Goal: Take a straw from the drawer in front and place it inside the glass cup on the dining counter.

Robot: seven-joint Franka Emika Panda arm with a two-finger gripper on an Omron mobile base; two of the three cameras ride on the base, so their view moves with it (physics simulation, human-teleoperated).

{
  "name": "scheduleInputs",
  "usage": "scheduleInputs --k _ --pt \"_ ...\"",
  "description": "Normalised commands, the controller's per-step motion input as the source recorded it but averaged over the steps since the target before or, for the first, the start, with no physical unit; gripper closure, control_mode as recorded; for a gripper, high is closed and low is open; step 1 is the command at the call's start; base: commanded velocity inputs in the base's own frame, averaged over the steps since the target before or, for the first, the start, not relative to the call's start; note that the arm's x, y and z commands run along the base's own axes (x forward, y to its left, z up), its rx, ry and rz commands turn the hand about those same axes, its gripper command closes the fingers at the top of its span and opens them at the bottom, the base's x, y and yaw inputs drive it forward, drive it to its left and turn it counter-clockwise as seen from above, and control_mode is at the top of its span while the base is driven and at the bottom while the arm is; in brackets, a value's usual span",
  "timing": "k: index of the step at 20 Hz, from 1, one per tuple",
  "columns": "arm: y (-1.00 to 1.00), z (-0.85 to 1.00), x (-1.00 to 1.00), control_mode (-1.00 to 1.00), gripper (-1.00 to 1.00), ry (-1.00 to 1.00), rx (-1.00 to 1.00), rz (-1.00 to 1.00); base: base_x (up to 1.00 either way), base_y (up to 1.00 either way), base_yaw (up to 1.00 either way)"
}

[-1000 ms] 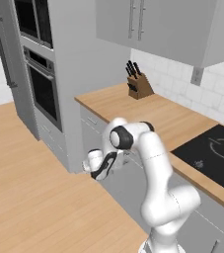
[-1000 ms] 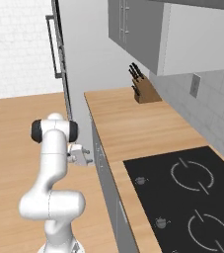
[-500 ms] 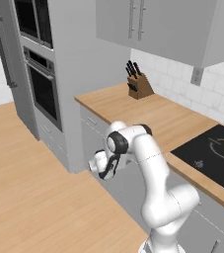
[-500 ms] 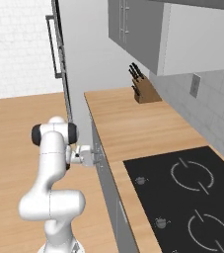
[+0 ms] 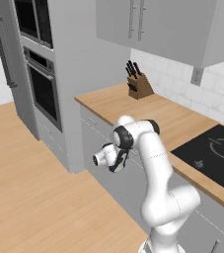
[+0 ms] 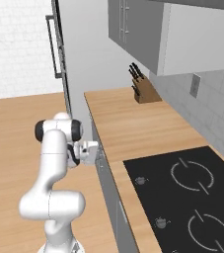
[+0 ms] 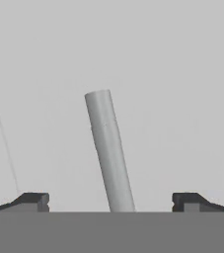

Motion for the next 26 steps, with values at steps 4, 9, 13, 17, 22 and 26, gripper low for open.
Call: scheduleInputs --k 4,9,13,17,22,26 --pt "-0.11 -0.22 0.31 -1.00 -1.00 0.09 0.10 0.14 0.00 0.00 0.00" --pt "-0.20 -0.19 0.15 -1.00 -1.00 0.05 0.04 0.10 0.00 0.00 0.00" --pt "-0.08 -0.08 -0.01 -1.00 1.00 0.02 0.03 0.09 0.00 0.00 0.00" --pt "0.05 0.00 -0.14 -1.00 1.00 0.00 0.09 0.06 0.00 0.00 0.00" --pt "0.48 0.00 -0.37 -1.00 1.00 0.00 0.15 0.03 0.00 0.00 0.00" --pt "0.85 0.00 -0.54 -1.00 1.00 0.04 0.15 0.01 0.00 0.00 0.00"
